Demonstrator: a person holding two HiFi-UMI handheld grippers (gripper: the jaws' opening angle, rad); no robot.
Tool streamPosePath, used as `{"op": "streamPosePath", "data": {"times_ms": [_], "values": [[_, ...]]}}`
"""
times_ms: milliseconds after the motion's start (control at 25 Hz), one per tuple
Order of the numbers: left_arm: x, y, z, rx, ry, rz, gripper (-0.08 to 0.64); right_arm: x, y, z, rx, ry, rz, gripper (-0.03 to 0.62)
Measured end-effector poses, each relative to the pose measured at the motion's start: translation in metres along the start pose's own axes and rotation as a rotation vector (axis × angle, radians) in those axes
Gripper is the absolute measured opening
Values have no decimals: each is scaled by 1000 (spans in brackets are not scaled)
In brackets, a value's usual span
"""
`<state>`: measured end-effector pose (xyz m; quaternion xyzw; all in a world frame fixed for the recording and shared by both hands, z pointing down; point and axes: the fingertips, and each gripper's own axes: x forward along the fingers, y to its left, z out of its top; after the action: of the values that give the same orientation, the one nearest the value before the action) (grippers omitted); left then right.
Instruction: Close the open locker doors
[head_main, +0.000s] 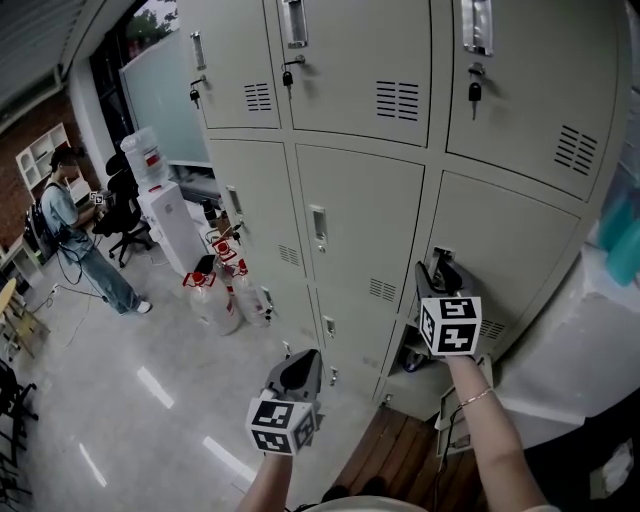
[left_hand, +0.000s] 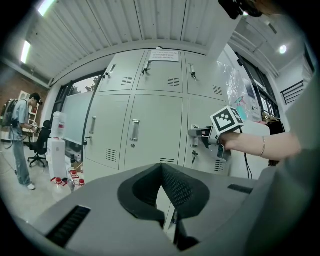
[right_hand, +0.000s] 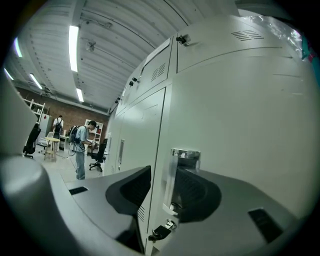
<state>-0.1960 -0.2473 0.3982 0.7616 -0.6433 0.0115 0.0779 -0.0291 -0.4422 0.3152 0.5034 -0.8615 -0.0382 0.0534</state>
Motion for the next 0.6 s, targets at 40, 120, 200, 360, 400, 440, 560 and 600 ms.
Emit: {"op": "streamPosePath", "data": {"times_ms": [40, 120, 200, 360, 400, 440, 560, 600], "values": [[-1, -1, -1, -1, 1, -5, 20, -6, 2, 1, -5, -5, 1, 146], [-3, -2, -2, -6, -2, -17, 20, -19, 5, 4, -5, -15, 9, 146], [-3, -4, -3, -18, -6, -31, 20, -32, 7, 5, 2, -19, 18, 146], [0, -18, -5, -25, -6, -83, 20, -69, 5, 1, 28, -23, 13, 142], [2, -23, -6, -24, -5, -100, 20, -80, 3, 0, 37, -24, 8, 140], [3, -28, -7, -22, -2, -117, 21, -91, 2, -2, 47, -25, 2, 140], [8, -46, -8, -15, 3, -175, 20, -128, -7, -8, 76, -26, -26, 130], [10, -53, -8, -10, 3, -196, 20, -140, -11, -11, 84, -24, -38, 129]]}}
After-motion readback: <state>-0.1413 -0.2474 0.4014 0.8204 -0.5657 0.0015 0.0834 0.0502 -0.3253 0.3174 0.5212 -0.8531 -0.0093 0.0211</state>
